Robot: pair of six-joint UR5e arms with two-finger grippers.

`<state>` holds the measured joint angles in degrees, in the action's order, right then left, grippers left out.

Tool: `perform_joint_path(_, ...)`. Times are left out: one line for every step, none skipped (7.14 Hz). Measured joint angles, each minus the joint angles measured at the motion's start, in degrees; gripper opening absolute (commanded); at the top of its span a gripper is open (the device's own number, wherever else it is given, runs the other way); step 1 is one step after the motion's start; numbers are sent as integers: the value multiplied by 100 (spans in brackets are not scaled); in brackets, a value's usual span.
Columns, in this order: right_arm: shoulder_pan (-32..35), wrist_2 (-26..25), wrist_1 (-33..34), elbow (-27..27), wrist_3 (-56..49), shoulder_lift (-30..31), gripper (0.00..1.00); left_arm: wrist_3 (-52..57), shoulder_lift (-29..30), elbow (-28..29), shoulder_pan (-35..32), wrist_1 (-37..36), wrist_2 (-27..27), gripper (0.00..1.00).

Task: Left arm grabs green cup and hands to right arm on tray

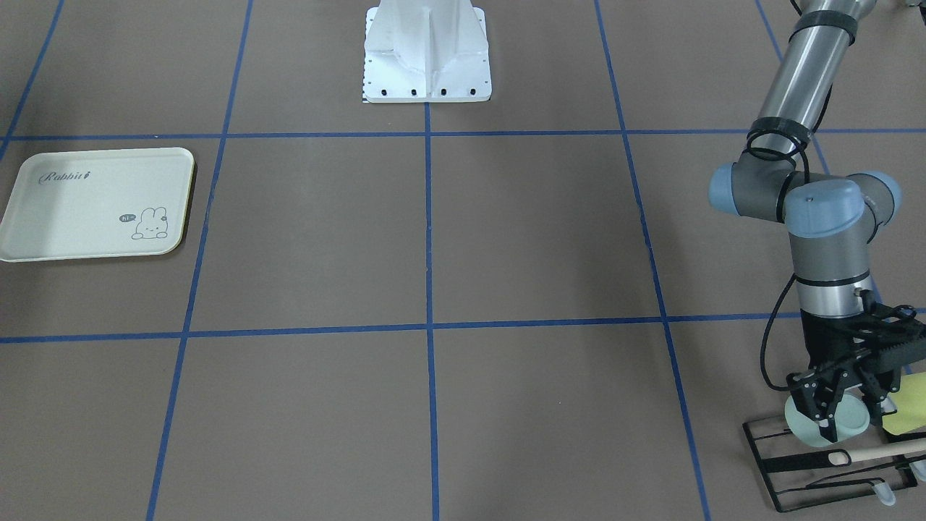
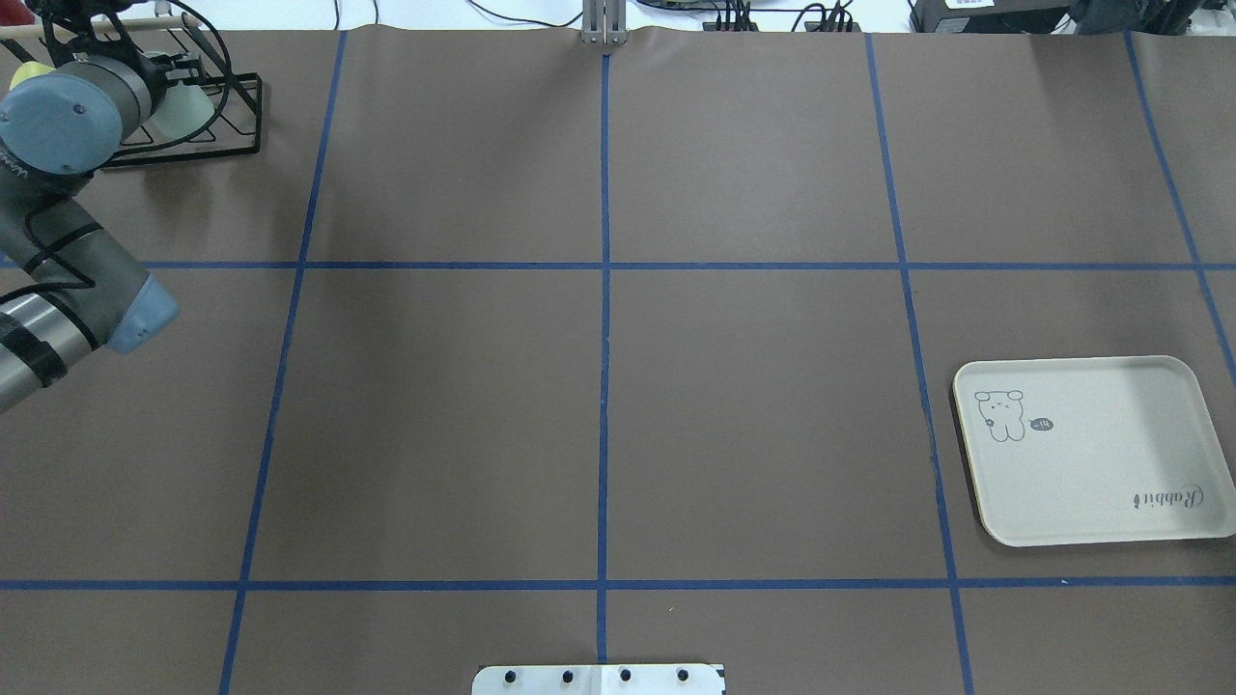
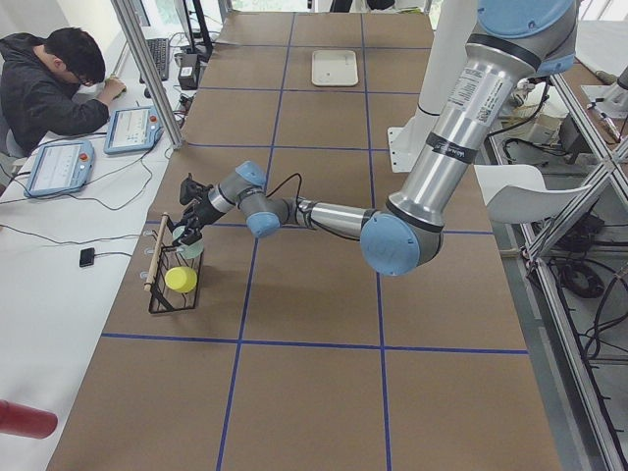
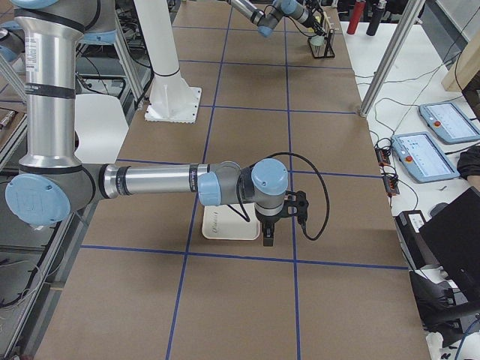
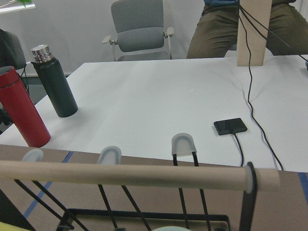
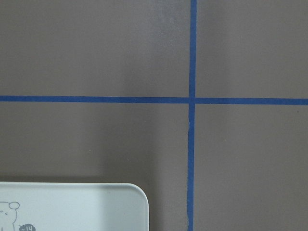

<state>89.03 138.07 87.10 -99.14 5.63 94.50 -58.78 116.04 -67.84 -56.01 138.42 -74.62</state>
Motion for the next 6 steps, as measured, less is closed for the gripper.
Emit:
perform_joint_path(2,0,0,0,0,4,99,12,4,-13,-11,-1,0,43)
perform_joint_path(3,0,0,0,0,6,99,34,8,-33,-36,-5,-2,42)
perform_joint_path(2,0,0,0,0,6,99,49,12,-61,-76,-7,-14,41)
perform_joint_path(3,0,0,-2,0,10,99,58,14,-103,-115,-10,-33,39)
perform_joint_path(5,0,0,-9,0,13,99,64,15,-157,-144,-14,-47,39)
perform_joint_path(6,0,0,-12,0,14,99,69,14,-228,-169,-20,-58,37)
